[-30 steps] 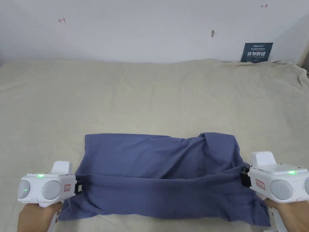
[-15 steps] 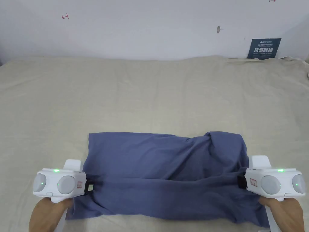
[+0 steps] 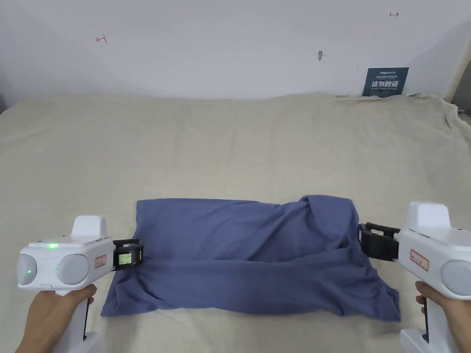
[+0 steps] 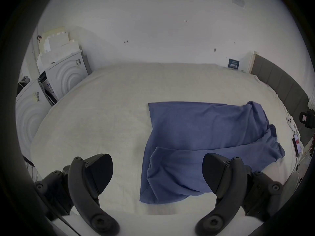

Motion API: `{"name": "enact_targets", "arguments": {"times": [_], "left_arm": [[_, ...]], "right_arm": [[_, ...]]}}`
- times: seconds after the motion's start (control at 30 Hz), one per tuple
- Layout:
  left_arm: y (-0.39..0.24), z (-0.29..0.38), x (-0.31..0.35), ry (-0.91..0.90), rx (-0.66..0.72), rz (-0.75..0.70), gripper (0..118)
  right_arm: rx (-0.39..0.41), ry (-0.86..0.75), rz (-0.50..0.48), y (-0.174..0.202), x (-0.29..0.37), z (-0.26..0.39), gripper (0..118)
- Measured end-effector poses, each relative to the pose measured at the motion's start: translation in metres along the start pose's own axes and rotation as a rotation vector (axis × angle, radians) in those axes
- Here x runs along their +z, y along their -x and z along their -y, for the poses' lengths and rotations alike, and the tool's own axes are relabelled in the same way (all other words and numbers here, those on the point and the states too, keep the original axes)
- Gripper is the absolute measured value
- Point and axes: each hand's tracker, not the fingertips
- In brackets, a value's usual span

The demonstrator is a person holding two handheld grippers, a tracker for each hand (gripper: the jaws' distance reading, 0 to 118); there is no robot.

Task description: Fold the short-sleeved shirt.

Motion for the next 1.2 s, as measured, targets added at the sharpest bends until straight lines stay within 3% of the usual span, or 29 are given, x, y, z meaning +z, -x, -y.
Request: {"name": "enact_targets", "arguments": {"times": [0.13,0.17,0.2,0.27,0.3,0.33,0.4,0.87,0.97,1.03,1.07,1.1,1.2], "left_arm": [[-0.002,0.013,0.023,-0.038,0.017,-0.004,105],[-0.002,0.017,0.029,-0.055,0.03,0.003,99],[-0.002,0.022,0.033,-0.069,0.037,0.009,83],[-0.002,0.032,0.041,-0.103,0.047,0.024,48],[-0.003,0.036,0.044,-0.108,0.049,0.016,25],[-0.004,0.04,0.047,-0.116,0.047,0.015,16],[-0.006,0.048,0.052,-0.125,0.045,0.025,0],[0.007,0.05,0.025,0.04,0.128,0.089,0],[0.015,0.047,0.003,0.116,0.152,0.077,25],[0.019,0.047,-0.011,0.165,0.147,0.068,59],[0.021,0.048,-0.02,0.194,0.143,0.066,70],[0.023,0.05,-0.027,0.218,0.143,0.054,76],[0.028,0.056,-0.045,0.252,0.143,0.029,79]], "right_arm": [[-0.015,-0.056,-0.011,0.01,0.043,0.01,93],[-0.016,-0.06,-0.011,0.011,0.049,0.013,92],[-0.014,-0.065,-0.008,0.017,0.058,0.015,86],[0.001,-0.076,0.002,0.021,0.07,0.023,55],[0.006,-0.084,0.005,0.022,0.074,0.027,22],[0.013,-0.089,0.01,0.022,0.076,0.03,4],[0.031,-0.095,0.025,0.023,0.08,0.037,1],[0.04,-0.088,0.005,0.018,0.075,0.039,0],[0.034,-0.083,0.003,0.017,0.071,0.039,0],[0.032,-0.076,0.002,0.017,0.066,0.039,0],[0.031,-0.072,0.002,0.017,0.064,0.039,0],[0.03,-0.068,0.001,0.016,0.062,0.04,0],[0.03,-0.051,0.004,0.019,0.056,0.041,0]]}}
